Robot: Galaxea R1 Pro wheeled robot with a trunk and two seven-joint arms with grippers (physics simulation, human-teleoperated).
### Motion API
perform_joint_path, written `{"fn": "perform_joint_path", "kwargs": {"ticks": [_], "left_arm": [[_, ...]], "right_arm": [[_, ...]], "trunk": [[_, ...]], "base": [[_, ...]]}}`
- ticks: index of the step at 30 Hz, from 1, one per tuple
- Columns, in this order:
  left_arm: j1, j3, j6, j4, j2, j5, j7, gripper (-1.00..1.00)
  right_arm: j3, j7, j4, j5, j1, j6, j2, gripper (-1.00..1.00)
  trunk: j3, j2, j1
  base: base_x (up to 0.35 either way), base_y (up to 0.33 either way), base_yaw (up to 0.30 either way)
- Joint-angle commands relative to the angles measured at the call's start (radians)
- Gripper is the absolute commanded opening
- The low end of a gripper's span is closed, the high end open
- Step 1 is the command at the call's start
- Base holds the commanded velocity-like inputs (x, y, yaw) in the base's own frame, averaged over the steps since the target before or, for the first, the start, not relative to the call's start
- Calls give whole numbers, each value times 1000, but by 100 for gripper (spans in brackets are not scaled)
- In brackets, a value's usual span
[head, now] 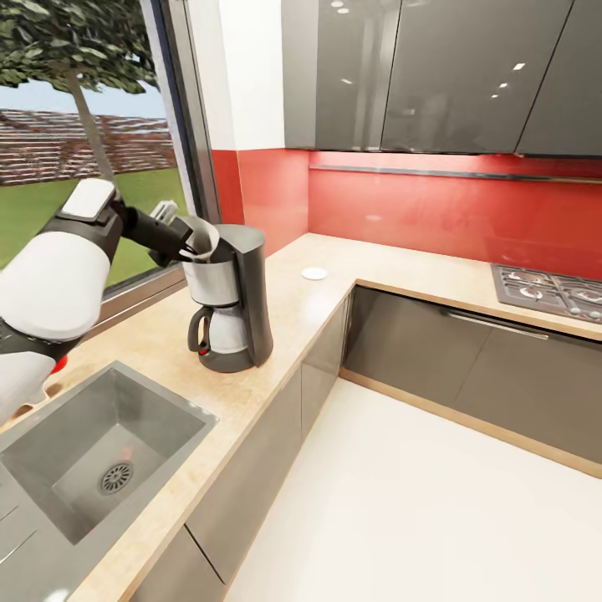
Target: Set up a coffee station on the kitchen countertop: keep the coffee maker on the countertop, move the bottle of coffee from the kitchen shelf to the counter next to the coffee maker, place a paper coffee filter on top of the coffee maker, put the saucer next to the coffee maker with the coffee cup on the saucer, and place the electric kettle next to the coffee maker.
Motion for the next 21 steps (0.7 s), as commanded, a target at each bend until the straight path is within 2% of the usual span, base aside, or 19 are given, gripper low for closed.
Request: {"fn": "perform_joint_path", "kwargs": {"ticks": [1,9,10,21], "left_arm": [[2,0,14,0,0,-19,12,-100],[3,-3,14,-3,1,-20,12,-100],[3,-3,14,-4,1,-20,12,100],[3,-6,17,-5,6,-19,14,100]], "right_arm": [[-4,-1,0,10,-1,-3,1,100],[-4,-1,0,10,-1,-3,1,100],[-4,-1,0,10,-1,-3,1,100],[-2,-1,0,10,-1,-3,1,100]], "trunk": [[-2,-1,1],[-2,-1,1],[-2,-1,1],[-2,-1,1]], "base": [[0,0,0],[0,0,0],[0,0,0],[0,0,0]]}}
